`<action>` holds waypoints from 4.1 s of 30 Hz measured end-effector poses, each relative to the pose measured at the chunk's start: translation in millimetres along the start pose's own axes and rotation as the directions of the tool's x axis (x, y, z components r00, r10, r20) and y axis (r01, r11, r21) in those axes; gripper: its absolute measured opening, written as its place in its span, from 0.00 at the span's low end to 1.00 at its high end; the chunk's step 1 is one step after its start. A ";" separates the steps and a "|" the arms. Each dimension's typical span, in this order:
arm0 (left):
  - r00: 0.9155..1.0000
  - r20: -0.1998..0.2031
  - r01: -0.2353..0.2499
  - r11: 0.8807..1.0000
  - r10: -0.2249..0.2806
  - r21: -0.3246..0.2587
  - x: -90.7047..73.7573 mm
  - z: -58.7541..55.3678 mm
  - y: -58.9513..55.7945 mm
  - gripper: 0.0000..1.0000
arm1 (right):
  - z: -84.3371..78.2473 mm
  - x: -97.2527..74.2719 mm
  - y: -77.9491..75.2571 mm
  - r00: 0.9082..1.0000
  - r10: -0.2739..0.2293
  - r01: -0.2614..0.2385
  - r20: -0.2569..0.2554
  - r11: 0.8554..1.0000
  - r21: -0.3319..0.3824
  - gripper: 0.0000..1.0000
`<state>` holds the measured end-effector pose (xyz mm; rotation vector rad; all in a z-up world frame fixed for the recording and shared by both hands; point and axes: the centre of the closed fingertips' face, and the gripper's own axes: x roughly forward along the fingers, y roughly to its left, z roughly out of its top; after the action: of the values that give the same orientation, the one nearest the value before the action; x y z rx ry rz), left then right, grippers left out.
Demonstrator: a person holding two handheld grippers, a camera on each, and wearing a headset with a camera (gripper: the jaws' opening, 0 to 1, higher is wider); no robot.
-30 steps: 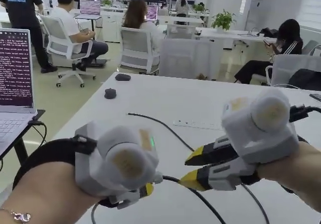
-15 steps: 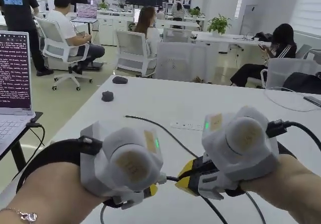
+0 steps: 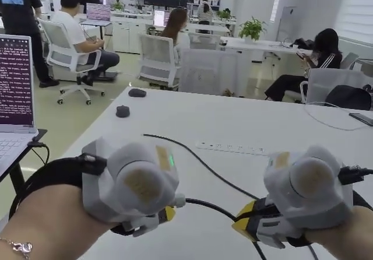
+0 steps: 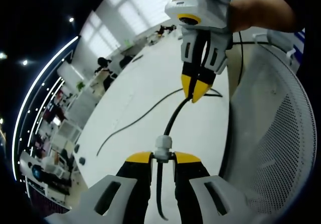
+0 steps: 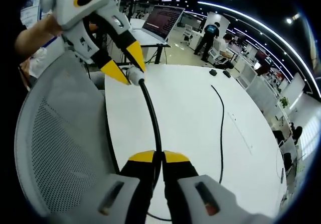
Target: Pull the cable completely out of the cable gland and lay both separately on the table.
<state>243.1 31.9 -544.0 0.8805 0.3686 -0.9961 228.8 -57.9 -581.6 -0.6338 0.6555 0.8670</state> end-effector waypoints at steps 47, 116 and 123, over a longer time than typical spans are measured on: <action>1.000 0.012 0.016 0.999 -0.016 0.033 -3.6 11.5 2.4 0.16 | 84.4 14.3 22.6 0.984 0.015 0.037 0.177 0.957 -0.287 0.09; 1.000 -0.019 0.015 0.998 -0.017 -0.064 6.2 -23.4 2.5 0.17 | -67.0 106.6 -104.5 0.998 -0.049 0.059 -0.043 0.963 0.264 0.04; 0.995 -0.044 0.083 0.994 -0.087 -0.077 18.0 -36.6 -15.9 0.17 | -116.1 146.2 -128.2 0.993 -0.019 0.066 -0.118 0.909 0.411 0.06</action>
<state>243.1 46.3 -585.4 0.8271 0.4846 -1.0346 377.2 -136.6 -733.6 -0.3107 0.8943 0.6262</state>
